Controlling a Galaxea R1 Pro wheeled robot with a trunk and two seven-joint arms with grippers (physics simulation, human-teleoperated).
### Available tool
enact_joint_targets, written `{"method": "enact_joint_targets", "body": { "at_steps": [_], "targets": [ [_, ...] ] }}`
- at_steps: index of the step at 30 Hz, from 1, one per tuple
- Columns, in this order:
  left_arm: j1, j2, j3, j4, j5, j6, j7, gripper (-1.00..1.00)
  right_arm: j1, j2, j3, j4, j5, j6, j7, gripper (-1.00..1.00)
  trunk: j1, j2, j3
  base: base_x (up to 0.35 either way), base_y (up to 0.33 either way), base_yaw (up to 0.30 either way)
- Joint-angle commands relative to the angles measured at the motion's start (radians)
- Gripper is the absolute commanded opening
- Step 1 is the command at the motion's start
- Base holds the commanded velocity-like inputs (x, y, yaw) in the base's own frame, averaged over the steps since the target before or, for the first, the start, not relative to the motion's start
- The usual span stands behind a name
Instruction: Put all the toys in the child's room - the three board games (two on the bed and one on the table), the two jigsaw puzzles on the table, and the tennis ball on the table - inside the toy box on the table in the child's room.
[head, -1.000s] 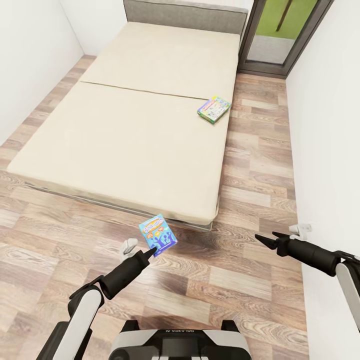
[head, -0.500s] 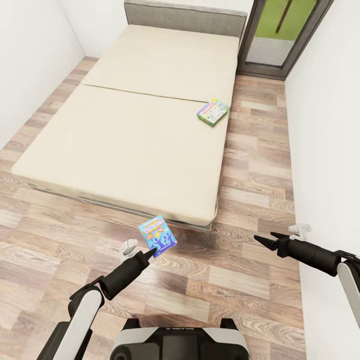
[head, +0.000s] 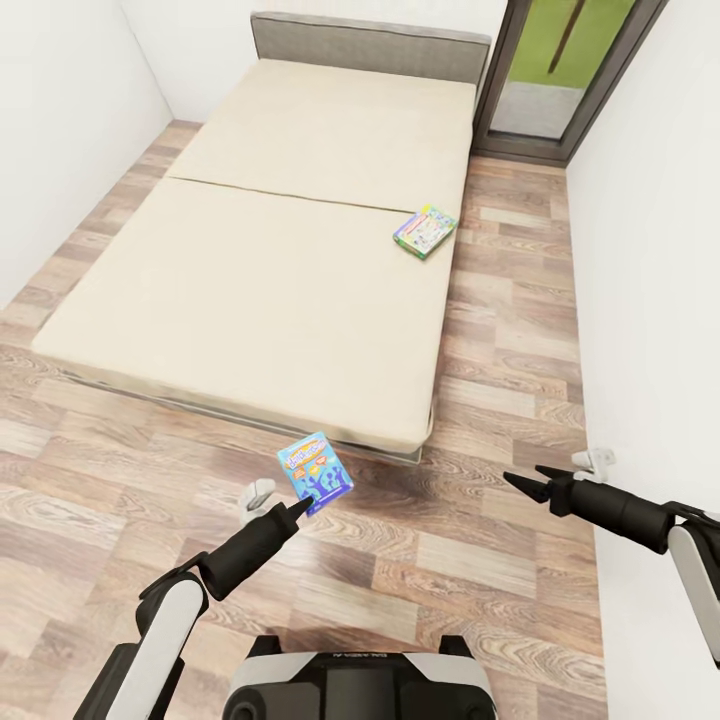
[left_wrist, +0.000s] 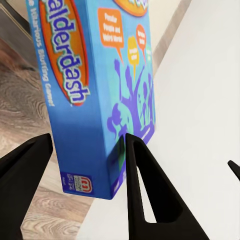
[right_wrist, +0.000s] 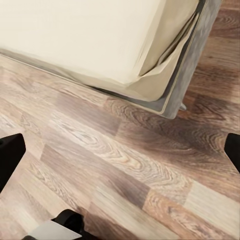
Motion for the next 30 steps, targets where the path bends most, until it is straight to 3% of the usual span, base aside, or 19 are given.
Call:
{"method": "enact_joint_targets", "body": {
  "at_steps": [1,30],
  "targets": [
    [0.0,0.001,0.0,0.0,0.001,0.004,-0.001,-1.0,0.0,0.0,0.0,0.0,-0.002,0.006,0.003,1.0,-0.004,0.007,0.004,0.0,0.0,0.0],
    [0.0,0.005,0.005,0.001,0.003,0.003,-0.002,-1.0,-0.001,0.001,0.056,0.0,-0.002,0.008,0.001,1.0,-0.115,0.21,0.14,0.0,0.0,0.0]
  ]
}}
